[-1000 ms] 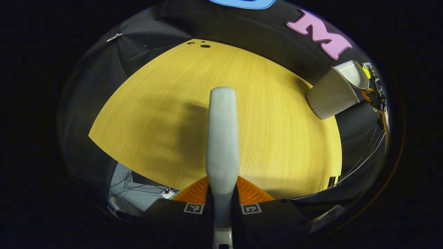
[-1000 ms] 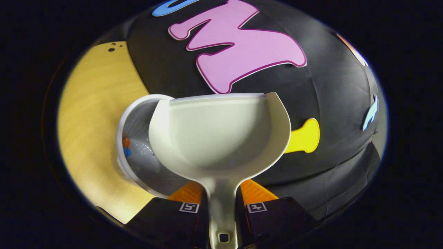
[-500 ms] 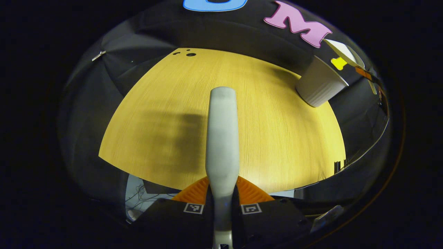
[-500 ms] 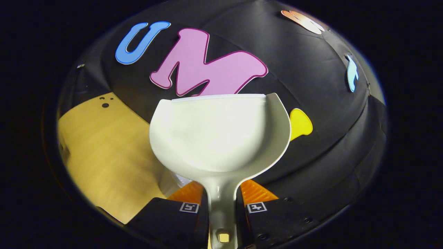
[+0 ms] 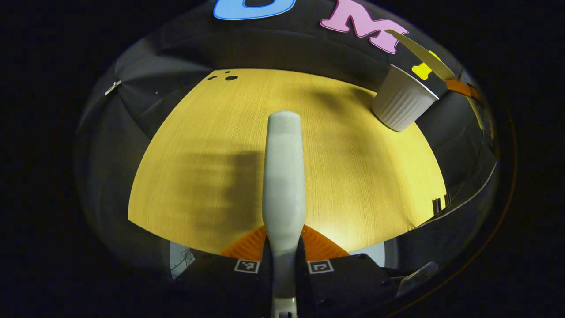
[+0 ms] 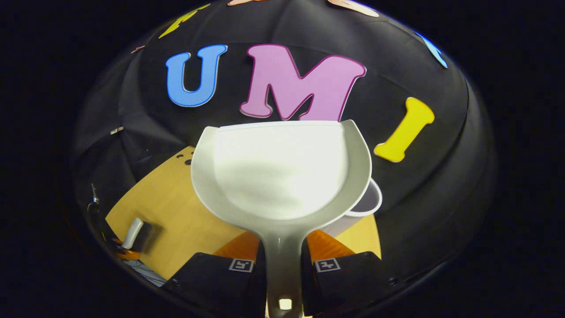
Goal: Pick up the small broom and dustpan from the desktop, sweep the trash into the dustpan with the broom, and then empty the trash into the garbage bin.
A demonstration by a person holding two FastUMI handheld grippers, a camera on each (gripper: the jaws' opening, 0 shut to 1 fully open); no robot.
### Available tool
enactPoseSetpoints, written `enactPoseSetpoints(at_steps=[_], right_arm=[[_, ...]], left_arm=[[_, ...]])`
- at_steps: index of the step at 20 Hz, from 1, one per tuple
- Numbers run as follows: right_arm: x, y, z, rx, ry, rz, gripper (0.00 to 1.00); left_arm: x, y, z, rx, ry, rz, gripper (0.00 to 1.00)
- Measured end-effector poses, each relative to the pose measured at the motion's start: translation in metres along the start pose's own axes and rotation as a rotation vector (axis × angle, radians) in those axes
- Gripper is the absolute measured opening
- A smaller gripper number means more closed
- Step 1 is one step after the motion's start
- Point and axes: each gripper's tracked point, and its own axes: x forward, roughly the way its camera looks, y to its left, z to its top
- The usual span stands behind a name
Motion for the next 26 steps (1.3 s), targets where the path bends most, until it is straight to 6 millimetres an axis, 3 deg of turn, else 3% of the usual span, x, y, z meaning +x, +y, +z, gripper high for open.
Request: enactPoseSetpoints(at_steps=[2, 5, 6, 7, 9, 14, 18, 19, 21, 24, 25, 26], right_arm=[[0.003, 0.032, -0.030, 0.013, 0.055, 0.047, 0.35], [0.010, 0.082, -0.082, 0.083, 0.157, 0.145, 0.32], [0.011, 0.096, -0.096, 0.118, 0.175, 0.175, 0.38], [0.014, 0.108, -0.108, 0.150, 0.195, 0.202, 0.32], [0.021, 0.121, -0.137, 0.186, 0.239, 0.221, 0.35], [0.048, 0.126, -0.212, 0.239, 0.387, 0.205, 0.39], [0.066, 0.122, -0.251, 0.251, 0.463, 0.160, 0.35], [0.071, 0.121, -0.255, 0.248, 0.472, 0.148, 0.31], [0.084, 0.118, -0.259, 0.242, 0.485, 0.128, 0.39], [0.092, 0.119, -0.262, 0.257, 0.514, 0.101, 0.36], [0.095, 0.117, -0.264, 0.252, 0.523, 0.094, 0.41], [0.096, 0.118, -0.266, 0.242, 0.534, 0.088, 0.41]], left_arm=[[0.004, -0.008, 0.012, -0.039, -0.004, -0.035, 0.25], [0.020, 0.001, 0.026, -0.030, -0.012, 0.000, 0.25], [0.025, 0.004, 0.030, -0.025, -0.011, 0.015, 0.25], [0.030, 0.005, 0.034, -0.024, -0.009, 0.026, 0.25], [0.044, 0.010, 0.040, -0.017, -0.005, 0.038, 0.25], [0.078, 0.021, 0.044, 0.017, 0.036, 0.088, 0.25], [0.097, 0.019, 0.049, 0.057, 0.062, 0.100, 0.26], [0.103, 0.019, 0.050, 0.070, 0.075, 0.100, 0.24], [0.114, 0.018, 0.055, 0.091, 0.095, 0.105, 0.26], [0.121, 0.015, 0.061, 0.107, 0.104, 0.124, 0.27], [0.122, 0.013, 0.061, 0.117, 0.109, 0.132, 0.27], [0.123, 0.012, 0.060, 0.130, 0.120, 0.141, 0.27]])
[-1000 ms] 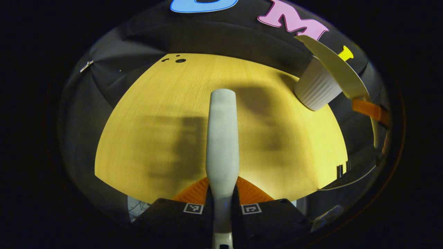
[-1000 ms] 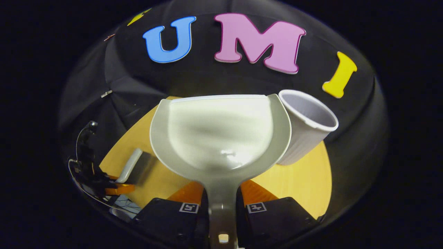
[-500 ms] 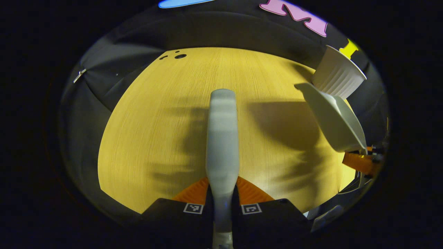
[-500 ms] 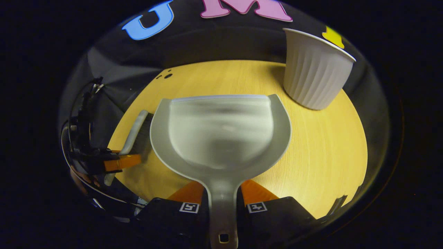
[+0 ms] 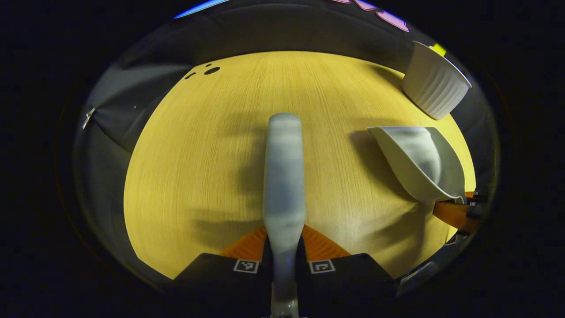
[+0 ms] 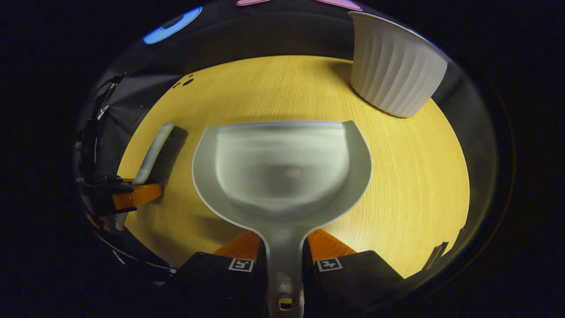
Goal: Pick up the small broom and dustpan from the desktop, sweep the trash into the dustpan with the broom, and then empty the trash into the garbage bin.
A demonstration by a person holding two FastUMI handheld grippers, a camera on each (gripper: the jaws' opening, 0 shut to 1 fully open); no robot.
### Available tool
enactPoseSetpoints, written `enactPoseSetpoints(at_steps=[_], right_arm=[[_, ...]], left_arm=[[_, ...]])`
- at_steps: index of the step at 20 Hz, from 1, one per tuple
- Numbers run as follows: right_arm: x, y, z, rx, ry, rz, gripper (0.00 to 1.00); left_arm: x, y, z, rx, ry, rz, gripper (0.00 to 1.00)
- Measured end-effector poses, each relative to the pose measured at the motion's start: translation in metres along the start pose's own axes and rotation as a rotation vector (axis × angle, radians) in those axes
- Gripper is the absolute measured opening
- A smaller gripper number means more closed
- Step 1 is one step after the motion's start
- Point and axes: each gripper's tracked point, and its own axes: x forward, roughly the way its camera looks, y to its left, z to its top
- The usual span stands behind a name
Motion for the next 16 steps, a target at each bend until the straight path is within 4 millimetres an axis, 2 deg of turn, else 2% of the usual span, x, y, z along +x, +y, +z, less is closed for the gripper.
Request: enactPoseSetpoints(at_steps=[1, 3, 4, 5, 6, 7, 8, 9, 10, 12, 13, 16], right_arm=[[-0.001, 0.001, 0.002, -0.005, -0.005, -0.003, 0.37], [-0.002, 0.004, 0.002, -0.002, -0.013, 0.010, 0.40], [-0.002, 0.003, 0.002, 0.008, -0.013, 0.012, 0.40], [-0.003, 0.005, 0.003, 0.016, -0.010, 0.016, 0.45], [-0.002, 0.007, 0.005, 0.020, -0.015, 0.020, 0.48], [-0.004, 0.008, 0.009, 0.021, -0.026, 0.021, 0.63], [-0.008, 0.004, 0.015, 0.019, -0.050, 0.005, 0.75], [-0.009, 0.004, 0.020, 0.019, -0.062, 0.005, 0.99], [-0.023, 0.006, 0.020, 0.019, -0.088, 0.005, 1.00], [-0.047, 0.008, 0.033, 0.014, -0.152, 0.001, 1.00], [-0.062, 0.009, 0.041, 0.008, -0.196, -0.006, 1.00], [-0.115, 0.009, 0.072, 0.001, -0.349, -0.024, 1.00]], left_arm=[[0.001, -0.001, 0.000, 0.007, 0.011, 0.008, 0.28], [0.001, 0.004, 0.001, 0.017, 0.009, 0.023, 0.32], [-0.001, 0.005, 0.003, 0.017, 0.002, 0.024, 0.24], [-0.006, 0.004, 0.003, 0.017, -0.006, 0.023, 0.24], [-0.010, 0.001, 0.003, 0.016, -0.013, 0.008, 0.35], [-0.012, -0.001, 0.003, 0.016, -0.023, -0.009, 0.38], [-0.017, -0.003, 0.004, 0.012, -0.037, -0.018, 0.57], [-0.024, -0.005, 0.004, 0.005, -0.056, -0.029, 0.76], [-0.030, -0.007, 0.003, -0.005, -0.077, -0.036, 0.94], [-0.055, -0.009, 0.003, -0.028, -0.128, -0.043, 0.97], [-0.070, -0.008, 0.008, -0.039, -0.175, -0.034, 0.95], [-0.124, -0.012, 0.034, -0.094, -0.363, -0.066, 0.96]])
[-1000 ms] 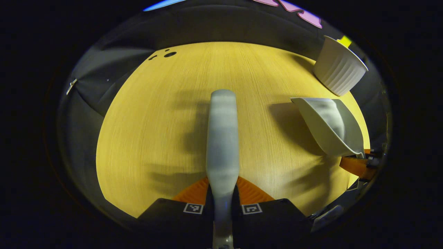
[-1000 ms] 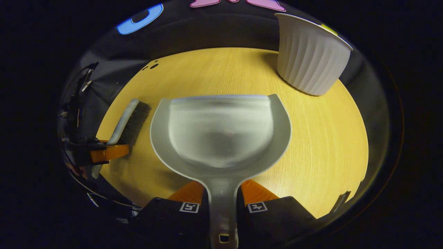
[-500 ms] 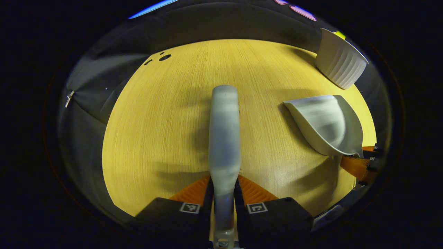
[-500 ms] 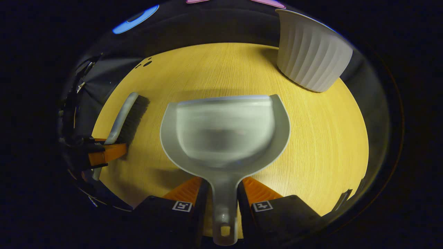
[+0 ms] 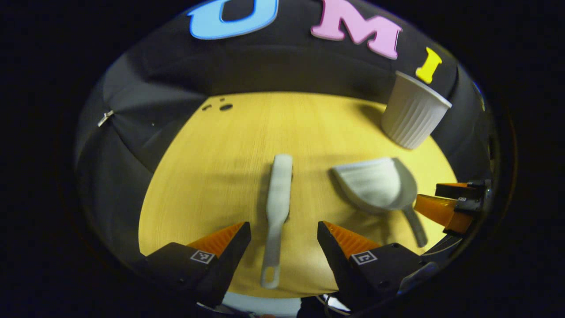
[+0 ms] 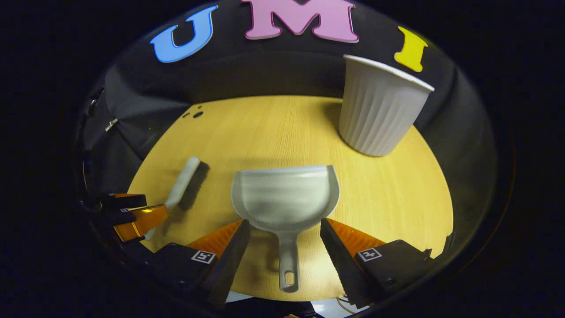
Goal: Pick up the small broom and dustpan from the desktop, sweep the trash into the dustpan with the broom, and then empty the trash into the garbage bin.
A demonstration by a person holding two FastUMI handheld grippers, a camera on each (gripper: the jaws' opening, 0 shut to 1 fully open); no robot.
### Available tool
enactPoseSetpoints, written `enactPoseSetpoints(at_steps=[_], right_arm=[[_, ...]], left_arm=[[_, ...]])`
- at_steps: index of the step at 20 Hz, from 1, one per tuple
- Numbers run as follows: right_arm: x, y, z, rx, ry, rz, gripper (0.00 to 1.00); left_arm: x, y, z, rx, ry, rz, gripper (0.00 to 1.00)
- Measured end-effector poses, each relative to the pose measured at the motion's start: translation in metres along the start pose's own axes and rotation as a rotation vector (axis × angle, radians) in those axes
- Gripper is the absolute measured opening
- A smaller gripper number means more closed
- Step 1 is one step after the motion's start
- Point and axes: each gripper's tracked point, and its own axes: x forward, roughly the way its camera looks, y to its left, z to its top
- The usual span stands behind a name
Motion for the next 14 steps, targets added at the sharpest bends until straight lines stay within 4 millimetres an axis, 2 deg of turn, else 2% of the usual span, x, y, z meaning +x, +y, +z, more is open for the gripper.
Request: enactPoseSetpoints(at_steps=[5, 7, 8, 11, 13, 14], right_arm=[[-0.068, 0.023, 0.080, 0.013, -0.242, 0.030, 1.00], [-0.103, 0.035, 0.107, 0.009, -0.340, 0.054, 0.99], [-0.119, 0.038, 0.116, 0.001, -0.387, 0.060, 0.99], [-0.162, 0.053, 0.129, -0.027, -0.527, 0.075, 0.99], [-0.176, 0.056, 0.137, -0.046, -0.601, 0.087, 0.99], [-0.185, 0.056, 0.135, -0.052, -0.625, 0.092, 0.99]], left_arm=[[-0.099, -0.002, 0.060, 0.033, -0.262, 0.025, 0.96], [-0.134, 0.005, 0.072, 0.046, -0.356, 0.051, 0.96], [-0.154, 0.008, 0.077, 0.045, -0.395, 0.058, 0.96], [-0.195, 0.011, 0.078, 0.019, -0.495, 0.066, 0.96], [-0.222, 0.021, 0.076, 0.027, -0.564, 0.102, 0.96], [-0.234, 0.026, 0.074, 0.037, -0.599, 0.122, 0.96]])
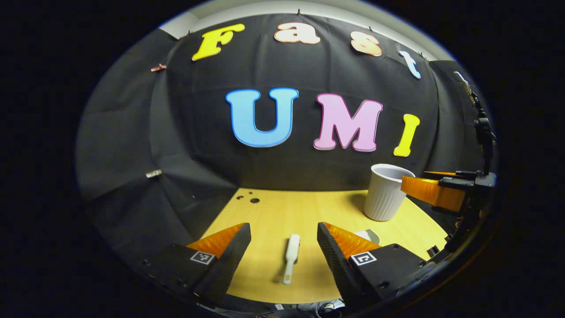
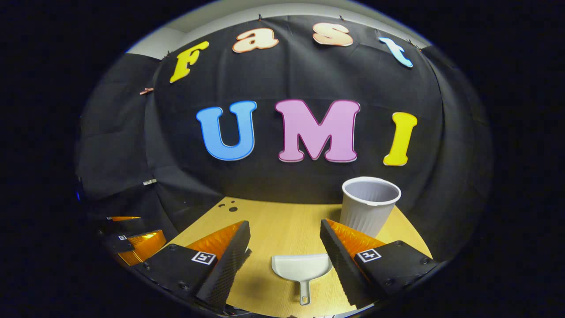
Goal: Pick up the small broom and dustpan from the desktop, sweep the trash into the dustpan with the broom, and then empty the trash into the garbage bin.
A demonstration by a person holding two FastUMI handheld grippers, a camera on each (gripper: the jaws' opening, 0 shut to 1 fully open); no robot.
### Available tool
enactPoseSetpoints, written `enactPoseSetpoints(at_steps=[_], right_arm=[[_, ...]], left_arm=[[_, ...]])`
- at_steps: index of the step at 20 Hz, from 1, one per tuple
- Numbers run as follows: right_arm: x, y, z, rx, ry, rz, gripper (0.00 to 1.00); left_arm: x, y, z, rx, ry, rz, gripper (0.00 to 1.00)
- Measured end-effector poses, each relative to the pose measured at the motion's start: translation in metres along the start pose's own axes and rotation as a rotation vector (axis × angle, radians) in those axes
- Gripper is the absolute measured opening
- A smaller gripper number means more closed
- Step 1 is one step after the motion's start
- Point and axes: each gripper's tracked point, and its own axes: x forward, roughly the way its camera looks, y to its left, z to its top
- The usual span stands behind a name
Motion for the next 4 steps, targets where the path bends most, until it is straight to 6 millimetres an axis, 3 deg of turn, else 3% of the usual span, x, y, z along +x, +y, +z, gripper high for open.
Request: enactPoseSetpoints(at_steps=[4], right_arm=[[-0.012, -0.001, -0.004, -0.004, 0.000, -0.024, 0.99]], left_arm=[[-0.029, -0.003, -0.002, 0.061, -0.056, -0.001, 0.96]])
